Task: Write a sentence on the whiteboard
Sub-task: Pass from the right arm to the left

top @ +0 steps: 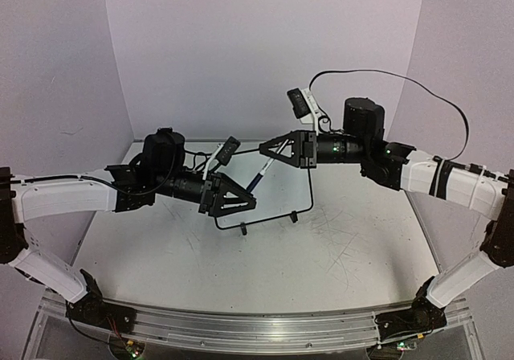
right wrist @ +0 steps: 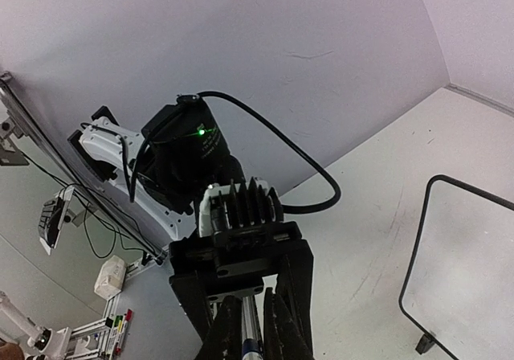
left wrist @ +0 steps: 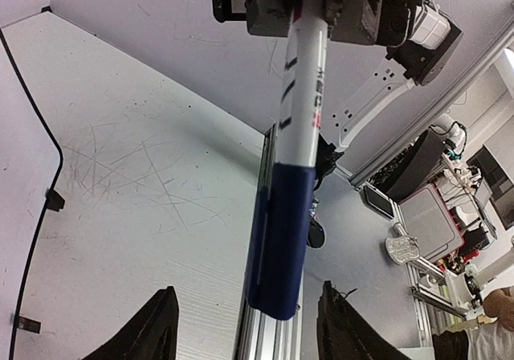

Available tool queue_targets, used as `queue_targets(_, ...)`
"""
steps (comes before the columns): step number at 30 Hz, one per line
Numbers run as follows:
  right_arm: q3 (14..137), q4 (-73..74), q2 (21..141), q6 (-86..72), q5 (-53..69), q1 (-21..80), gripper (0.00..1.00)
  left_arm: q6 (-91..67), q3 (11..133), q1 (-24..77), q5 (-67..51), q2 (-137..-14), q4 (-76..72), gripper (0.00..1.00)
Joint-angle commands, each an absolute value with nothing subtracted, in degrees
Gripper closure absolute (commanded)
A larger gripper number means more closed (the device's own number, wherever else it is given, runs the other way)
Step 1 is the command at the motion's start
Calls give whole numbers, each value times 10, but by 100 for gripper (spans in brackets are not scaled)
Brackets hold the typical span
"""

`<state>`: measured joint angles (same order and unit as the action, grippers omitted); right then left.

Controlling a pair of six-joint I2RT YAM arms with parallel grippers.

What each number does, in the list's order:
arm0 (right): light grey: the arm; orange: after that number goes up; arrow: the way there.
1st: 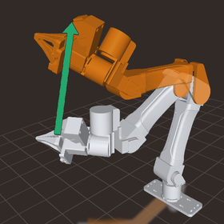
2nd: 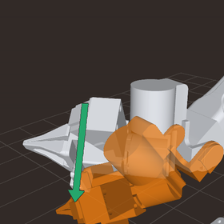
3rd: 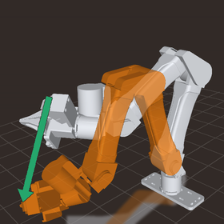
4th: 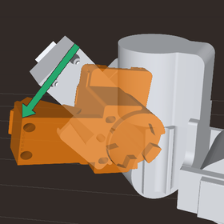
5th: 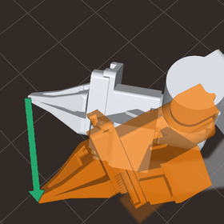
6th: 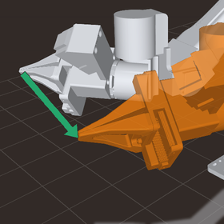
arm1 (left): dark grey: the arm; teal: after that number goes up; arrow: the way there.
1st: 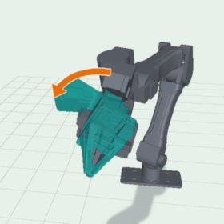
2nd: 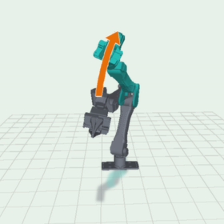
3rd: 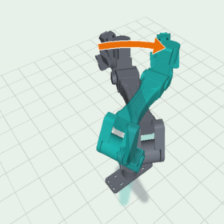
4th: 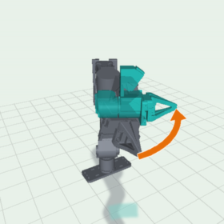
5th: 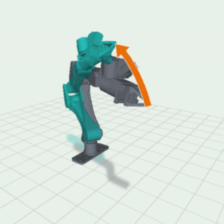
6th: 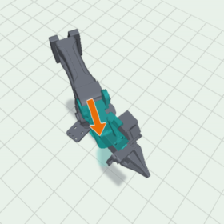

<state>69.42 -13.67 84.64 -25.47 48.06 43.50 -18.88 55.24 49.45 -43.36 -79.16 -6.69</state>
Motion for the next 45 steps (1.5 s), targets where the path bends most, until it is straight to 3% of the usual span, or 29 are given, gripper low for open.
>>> queue_targets(1, 687, -199, 842, -263, 506, 443, 100, -189, 597, 495, -457, -794, -98, 44)
queue_targets(8, 668, -225, 836, -248, 516, 448, 100, -219, 593, 495, -496, -798, -148, 52)
queue_targets(21, 648, -256, 824, -255, 509, 448, 100, -202, 573, 494, -484, -777, -162, 89)
queue_targets(22, 647, -256, 820, -257, 502, 448, 96, -197, 571, 492, -483, -776, -162, 93)
queue_targets(23, 649, -252, 817, -261, 486, 448, 84, -192, 569, 490, -482, -774, -161, 95)
queue_targets(25, 667, -202, 815, -255, 449, 448, 45, -170, 565, 484, -465, -768, -152, 100)
queue_targets(26, 681, -162, 817, -245, 436, 448, 31, -151, 566, 481, -444, -763, -139, 100)
queue_targets(28, 707, -81, 821, -234, 428, 445, 20, -98, 579, 480, -386, -755, -82, 100)
queue_targets(31, 715, -38, 818, -229, 461, 439, 15, -31, 607, 480, -319, -755, -20, 100)
queue_targets(37, 742, -16, 847, -249, 506, 440, 20, 29, 632, 481, -294, -757, 12, 100)
queue_targets(41, 758, -9, 874, -252, 510, 440, 38, 33, 640, 481, -296, -754, 16, 100)
queue_targets(45, 769, -10, 888, -239, 480, 456, 47, 30, 641, 481, -299, -755, 17, 100)
